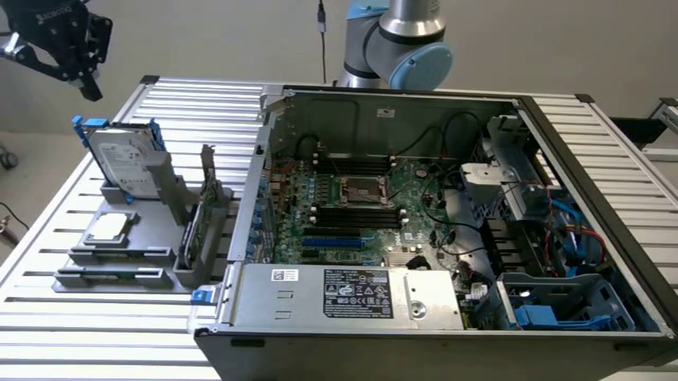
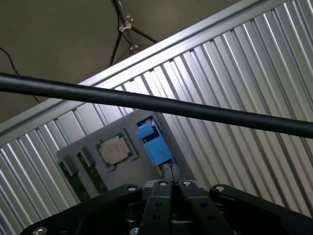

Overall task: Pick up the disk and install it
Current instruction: 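Pick up the disk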

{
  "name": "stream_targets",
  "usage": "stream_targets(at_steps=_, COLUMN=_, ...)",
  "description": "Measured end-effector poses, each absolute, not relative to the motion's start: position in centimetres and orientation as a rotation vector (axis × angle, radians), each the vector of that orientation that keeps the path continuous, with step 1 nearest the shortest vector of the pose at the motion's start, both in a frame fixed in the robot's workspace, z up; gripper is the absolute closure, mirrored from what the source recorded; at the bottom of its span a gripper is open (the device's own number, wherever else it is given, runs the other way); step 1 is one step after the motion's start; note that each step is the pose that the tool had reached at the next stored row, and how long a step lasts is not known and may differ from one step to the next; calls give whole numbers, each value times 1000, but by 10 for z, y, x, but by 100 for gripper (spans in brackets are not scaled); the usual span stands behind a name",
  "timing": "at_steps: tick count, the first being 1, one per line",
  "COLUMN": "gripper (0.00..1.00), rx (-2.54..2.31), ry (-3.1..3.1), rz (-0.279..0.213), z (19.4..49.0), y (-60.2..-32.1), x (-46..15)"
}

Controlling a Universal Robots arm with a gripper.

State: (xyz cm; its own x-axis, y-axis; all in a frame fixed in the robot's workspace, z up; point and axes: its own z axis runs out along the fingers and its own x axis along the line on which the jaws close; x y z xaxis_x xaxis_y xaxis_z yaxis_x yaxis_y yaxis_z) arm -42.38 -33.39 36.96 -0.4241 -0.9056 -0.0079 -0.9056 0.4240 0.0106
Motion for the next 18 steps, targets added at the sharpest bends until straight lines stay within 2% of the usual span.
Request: stream_targets(at_steps=18, gripper=89, rx=-2080, ry=2356, rz=21, z=367, y=-332, x=-424)
